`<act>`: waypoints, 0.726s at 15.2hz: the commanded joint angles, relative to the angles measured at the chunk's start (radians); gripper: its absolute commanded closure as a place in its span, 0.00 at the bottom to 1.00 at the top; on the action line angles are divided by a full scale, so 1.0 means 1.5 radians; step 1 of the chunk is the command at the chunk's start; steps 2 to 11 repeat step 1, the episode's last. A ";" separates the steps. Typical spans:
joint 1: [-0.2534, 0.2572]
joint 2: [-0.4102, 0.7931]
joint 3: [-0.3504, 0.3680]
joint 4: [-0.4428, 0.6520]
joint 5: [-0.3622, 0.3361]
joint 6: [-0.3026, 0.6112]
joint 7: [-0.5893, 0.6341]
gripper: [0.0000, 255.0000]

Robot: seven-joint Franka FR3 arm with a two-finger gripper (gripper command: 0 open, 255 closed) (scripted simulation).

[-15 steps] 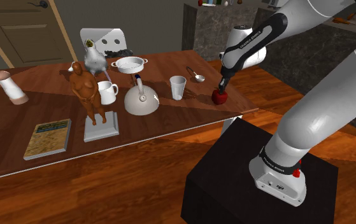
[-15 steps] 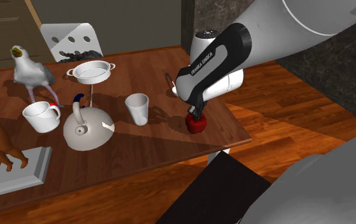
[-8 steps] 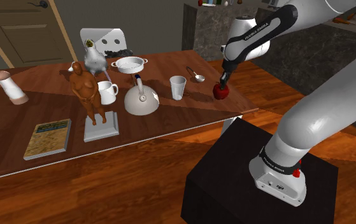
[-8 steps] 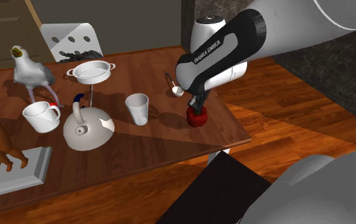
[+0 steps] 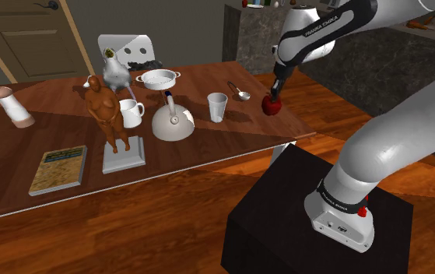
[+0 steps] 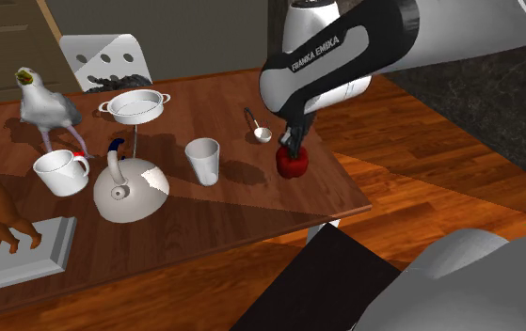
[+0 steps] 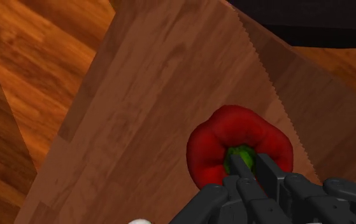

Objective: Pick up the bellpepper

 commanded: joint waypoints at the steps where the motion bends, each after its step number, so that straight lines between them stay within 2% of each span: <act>1: 0.000 -0.004 0.001 0.004 0.000 -0.007 -0.001 1.00; 11: 0.000 -0.004 0.001 0.004 0.000 -0.007 -0.001 1.00</act>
